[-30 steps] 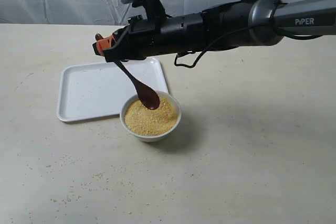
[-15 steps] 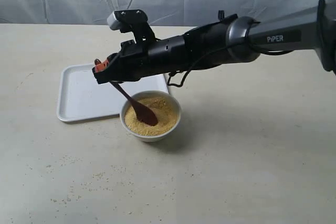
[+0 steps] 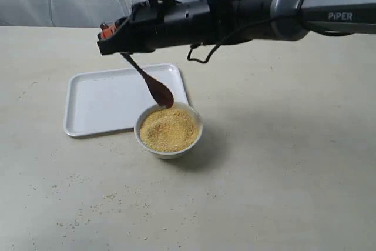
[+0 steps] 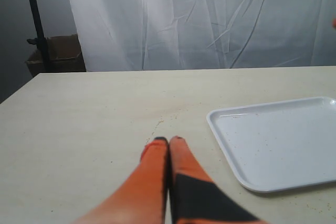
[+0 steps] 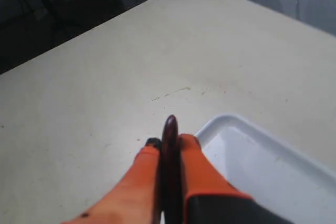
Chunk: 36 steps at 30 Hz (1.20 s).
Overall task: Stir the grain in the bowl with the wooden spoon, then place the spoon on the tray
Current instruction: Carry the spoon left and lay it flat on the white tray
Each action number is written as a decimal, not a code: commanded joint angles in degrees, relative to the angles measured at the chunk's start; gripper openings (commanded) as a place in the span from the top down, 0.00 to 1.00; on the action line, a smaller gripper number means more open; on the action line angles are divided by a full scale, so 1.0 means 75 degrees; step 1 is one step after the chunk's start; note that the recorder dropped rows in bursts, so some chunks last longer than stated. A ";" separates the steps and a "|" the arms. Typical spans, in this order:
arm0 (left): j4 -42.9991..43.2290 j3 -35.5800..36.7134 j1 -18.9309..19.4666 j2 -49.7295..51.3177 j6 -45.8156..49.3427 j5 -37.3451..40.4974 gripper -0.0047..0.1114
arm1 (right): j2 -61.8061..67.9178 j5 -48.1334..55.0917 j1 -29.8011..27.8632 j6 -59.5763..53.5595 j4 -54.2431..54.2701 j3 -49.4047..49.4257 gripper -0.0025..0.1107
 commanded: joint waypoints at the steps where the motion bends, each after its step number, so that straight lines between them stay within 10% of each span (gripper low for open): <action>1: -0.0026 0.0038 0.0007 -0.0039 -0.0023 -0.0039 0.96 | 0.0238 -0.0103 -0.0022 0.2182 -0.3022 -0.1216 0.99; 13: -0.0026 0.0038 0.0007 -0.0039 -0.0023 -0.0039 0.96 | 0.2133 -0.0247 0.0069 0.4515 -0.8830 -0.3601 0.98; 29: -0.0026 0.0038 0.0007 -0.0039 -0.0023 -0.0039 0.96 | 0.1890 0.1278 0.0184 0.4688 -0.8278 -0.3601 0.98; 36: -0.0026 0.0038 0.0007 -0.0039 -0.0023 -0.0039 0.96 | 0.2162 -0.0427 0.1163 0.4632 -0.9553 -0.3601 0.98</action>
